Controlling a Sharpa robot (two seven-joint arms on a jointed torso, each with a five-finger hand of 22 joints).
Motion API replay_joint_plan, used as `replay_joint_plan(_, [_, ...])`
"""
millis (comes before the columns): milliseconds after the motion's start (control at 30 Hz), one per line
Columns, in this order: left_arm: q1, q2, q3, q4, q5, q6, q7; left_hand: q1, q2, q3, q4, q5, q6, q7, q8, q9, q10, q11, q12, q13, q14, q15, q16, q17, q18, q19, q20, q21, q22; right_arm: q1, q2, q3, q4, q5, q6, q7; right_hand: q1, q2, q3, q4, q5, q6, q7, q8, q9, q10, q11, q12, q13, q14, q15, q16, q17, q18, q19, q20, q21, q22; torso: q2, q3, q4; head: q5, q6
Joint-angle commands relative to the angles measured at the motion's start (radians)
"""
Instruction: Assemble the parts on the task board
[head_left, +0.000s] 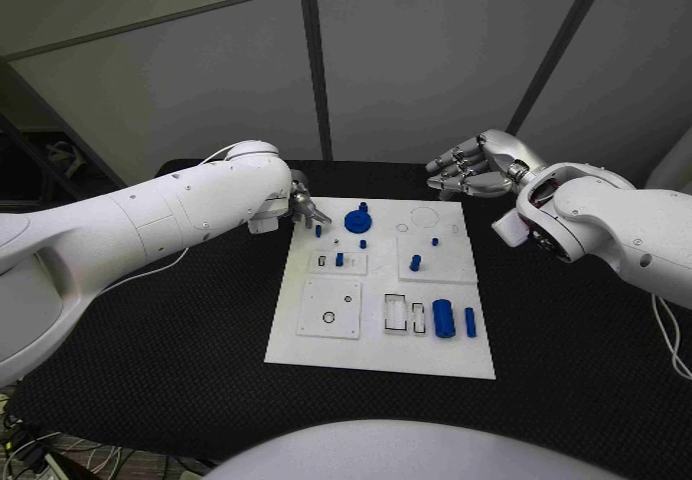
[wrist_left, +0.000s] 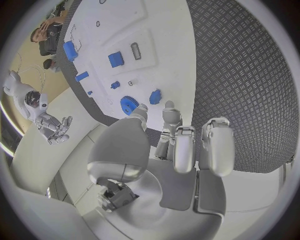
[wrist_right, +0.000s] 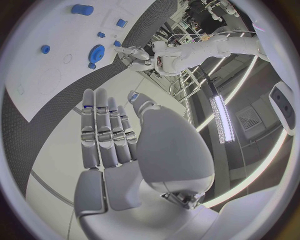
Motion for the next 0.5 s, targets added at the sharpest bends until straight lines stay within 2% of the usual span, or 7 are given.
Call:
replay_joint_plan(33, [0.001,-0.001,-0.002,0.005,-0.009,0.039,0.01,0.017,0.001,-0.008,-0.003,0.005,0.009,-0.002,0.004,0.0,-0.002,-0.007,0.002,-0.003,0.093,0.0,-0.005,0.237,-0.027,0.011,0.001,-0.003,0.059,0.002,0.001,0.0,0.0,-0.001,0.009,0.002,-0.004,0.003,-0.005,-0.001,0.004,0.0,0.005,0.002,0.0,-0.009,0.001,0.0,-0.002,0.0,0.005,-0.003,-0.002,0.003,0.008,-0.001,-0.007,-0.001,0.0,0.0001,0.0004,0.002,0.001])
replay_joint_plan(500, [0.001,-0.006,-0.009,0.009,-0.009,0.048,0.017,0.043,0.016,-0.009,-0.012,0.006,0.013,-0.005,0.013,0.001,-0.001,-0.009,0.006,-0.003,0.093,-0.002,-0.005,0.237,-0.027,0.01,-0.001,-0.005,0.058,0.002,0.005,0.0,-0.003,-0.001,0.01,0.001,-0.003,0.004,-0.004,-0.001,0.006,-0.001,0.005,0.002,0.0,-0.01,0.001,0.0,-0.002,0.0,0.005,-0.004,-0.002,0.003,0.008,-0.001,-0.008,-0.002,0.0,0.0004,0.0005,0.003,0.002])
